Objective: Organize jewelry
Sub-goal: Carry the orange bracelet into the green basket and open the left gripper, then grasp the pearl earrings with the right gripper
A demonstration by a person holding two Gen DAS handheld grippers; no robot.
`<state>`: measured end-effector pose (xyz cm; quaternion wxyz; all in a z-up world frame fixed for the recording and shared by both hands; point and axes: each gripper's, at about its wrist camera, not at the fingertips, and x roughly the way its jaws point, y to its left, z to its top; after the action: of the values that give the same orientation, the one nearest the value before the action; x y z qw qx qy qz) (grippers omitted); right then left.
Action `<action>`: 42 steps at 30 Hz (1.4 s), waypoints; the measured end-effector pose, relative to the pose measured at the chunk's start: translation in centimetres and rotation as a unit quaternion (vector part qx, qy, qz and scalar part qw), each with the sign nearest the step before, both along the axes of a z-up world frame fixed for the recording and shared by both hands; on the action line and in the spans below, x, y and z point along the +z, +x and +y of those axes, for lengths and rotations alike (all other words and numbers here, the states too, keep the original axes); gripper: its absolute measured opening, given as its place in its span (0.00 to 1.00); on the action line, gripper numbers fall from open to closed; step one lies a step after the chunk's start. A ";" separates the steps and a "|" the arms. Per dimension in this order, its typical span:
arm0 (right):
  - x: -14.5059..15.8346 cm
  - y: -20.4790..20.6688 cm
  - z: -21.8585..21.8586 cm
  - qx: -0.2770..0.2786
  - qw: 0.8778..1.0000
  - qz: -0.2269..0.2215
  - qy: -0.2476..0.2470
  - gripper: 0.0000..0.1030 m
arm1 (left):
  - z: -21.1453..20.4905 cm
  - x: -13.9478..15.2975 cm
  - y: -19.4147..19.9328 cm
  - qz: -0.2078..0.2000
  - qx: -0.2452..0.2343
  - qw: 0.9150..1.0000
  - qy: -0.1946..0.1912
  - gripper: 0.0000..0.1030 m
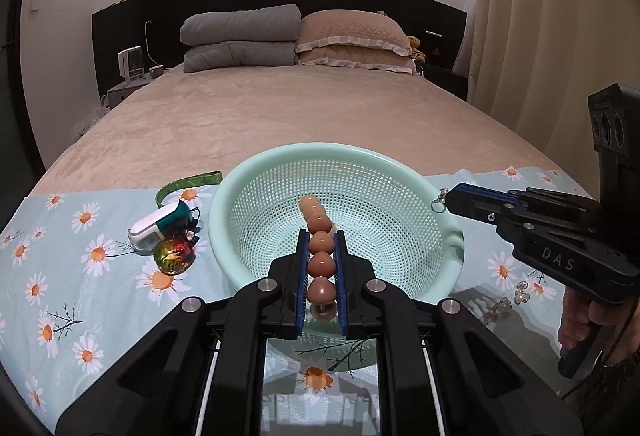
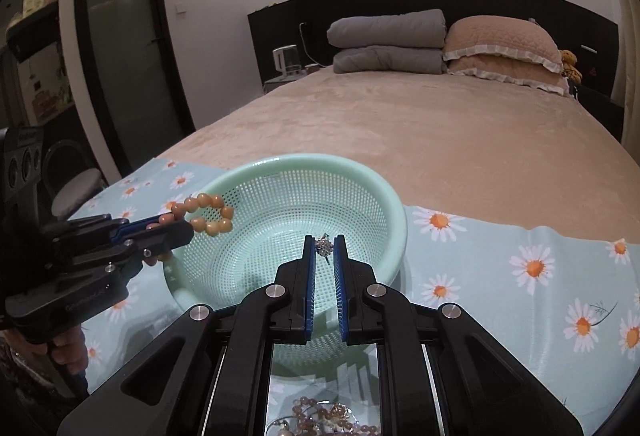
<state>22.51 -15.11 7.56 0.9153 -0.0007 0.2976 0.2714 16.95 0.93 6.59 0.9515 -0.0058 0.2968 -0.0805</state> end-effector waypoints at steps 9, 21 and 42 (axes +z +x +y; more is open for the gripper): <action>1.4 -1.1 -2.1 -0.059 0.997 -0.033 0.042 0.70 | 1.5 1.5 -1.9 -0.044 0.024 0.998 -0.035 0.83; 3.4 -1.6 -6.2 -0.113 0.992 -0.040 0.039 0.85 | 0.5 1.8 -2.5 -0.051 -0.004 0.999 -0.017 0.94; 0.0 -3.8 -12.1 -0.211 0.976 0.043 -0.029 0.85 | -4.1 0.5 -4.7 -0.039 -0.056 0.997 0.026 0.94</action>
<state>18.70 -27.26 7.57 0.9378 0.0474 0.3380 0.0630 12.22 -3.17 7.05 0.9561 0.0389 0.2614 -0.1265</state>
